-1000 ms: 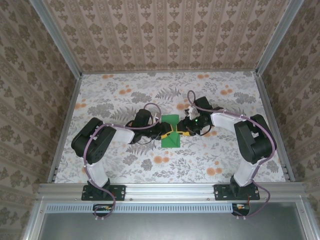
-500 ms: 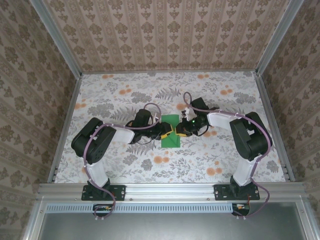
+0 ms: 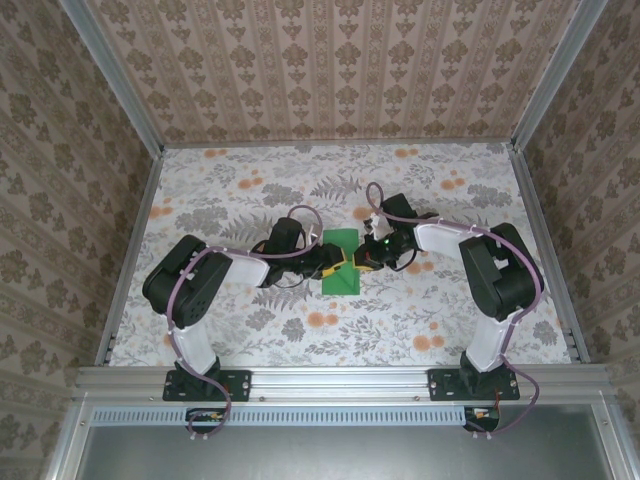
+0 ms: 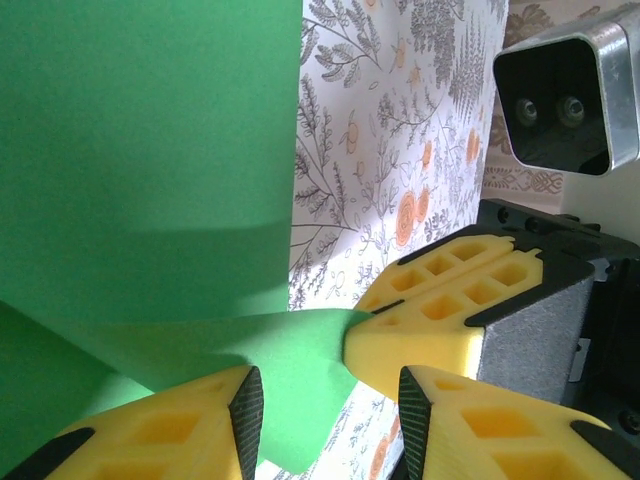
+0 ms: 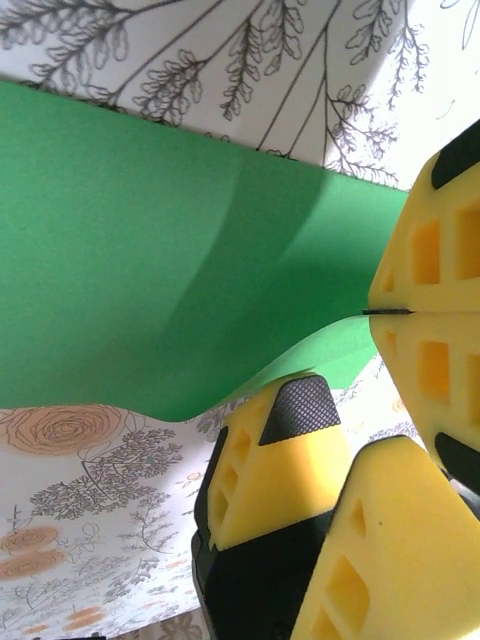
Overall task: Fold a paper plane with a square sheet of paper (pick it up from the middle)
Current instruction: Fold the triangle a second time at the center of the table.
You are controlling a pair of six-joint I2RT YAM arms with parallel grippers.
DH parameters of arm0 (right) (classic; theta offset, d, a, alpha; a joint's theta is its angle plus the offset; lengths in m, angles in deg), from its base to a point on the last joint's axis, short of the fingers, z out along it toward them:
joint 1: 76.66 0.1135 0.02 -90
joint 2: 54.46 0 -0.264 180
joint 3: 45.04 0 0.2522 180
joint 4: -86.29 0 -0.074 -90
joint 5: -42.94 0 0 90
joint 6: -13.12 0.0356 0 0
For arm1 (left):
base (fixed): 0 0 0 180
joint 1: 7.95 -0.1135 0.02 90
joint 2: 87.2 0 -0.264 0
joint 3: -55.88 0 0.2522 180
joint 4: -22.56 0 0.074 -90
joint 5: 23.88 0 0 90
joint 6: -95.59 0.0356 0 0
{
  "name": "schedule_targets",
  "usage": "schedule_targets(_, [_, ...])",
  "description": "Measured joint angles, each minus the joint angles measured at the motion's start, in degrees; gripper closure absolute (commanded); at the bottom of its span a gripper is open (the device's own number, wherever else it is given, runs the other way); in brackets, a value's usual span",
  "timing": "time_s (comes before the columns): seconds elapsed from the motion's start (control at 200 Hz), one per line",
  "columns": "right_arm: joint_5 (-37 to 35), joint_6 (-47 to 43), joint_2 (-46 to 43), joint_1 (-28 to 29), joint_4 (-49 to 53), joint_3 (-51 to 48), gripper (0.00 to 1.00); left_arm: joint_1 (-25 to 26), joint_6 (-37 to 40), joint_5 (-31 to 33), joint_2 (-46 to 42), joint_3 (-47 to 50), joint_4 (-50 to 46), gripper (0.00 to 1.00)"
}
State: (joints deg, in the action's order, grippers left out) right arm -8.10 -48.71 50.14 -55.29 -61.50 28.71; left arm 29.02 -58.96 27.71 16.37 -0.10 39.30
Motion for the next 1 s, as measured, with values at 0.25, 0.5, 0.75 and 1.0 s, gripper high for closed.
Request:
schedule_targets(0.25, [-1.60, -4.39, 2.58, -0.11, 1.44, 3.50, 0.96, 0.00, 0.02, -0.02, -0.02, -0.46, -0.44, 0.56])
schedule_targets(0.5, [-2.78, -7.10, 4.04, -0.11, 3.69, 5.51, 0.96, 0.02, 0.02, -0.31, -0.02, -1.92, -0.68, 0.57])
schedule_targets(0.75, [-3.89, -8.70, 5.97, -0.11, 4.57, 7.06, 0.96, 0.07, 0.04, -1.07, 0.02, -4.00, -1.46, 0.57])
schedule_targets(1.0, [-5.22, -9.22, 6.95, -0.15, 5.55, 7.52, 0.96, 0.07, 0.31, -1.57, 2.67, -5.77, -2.05, 0.58])
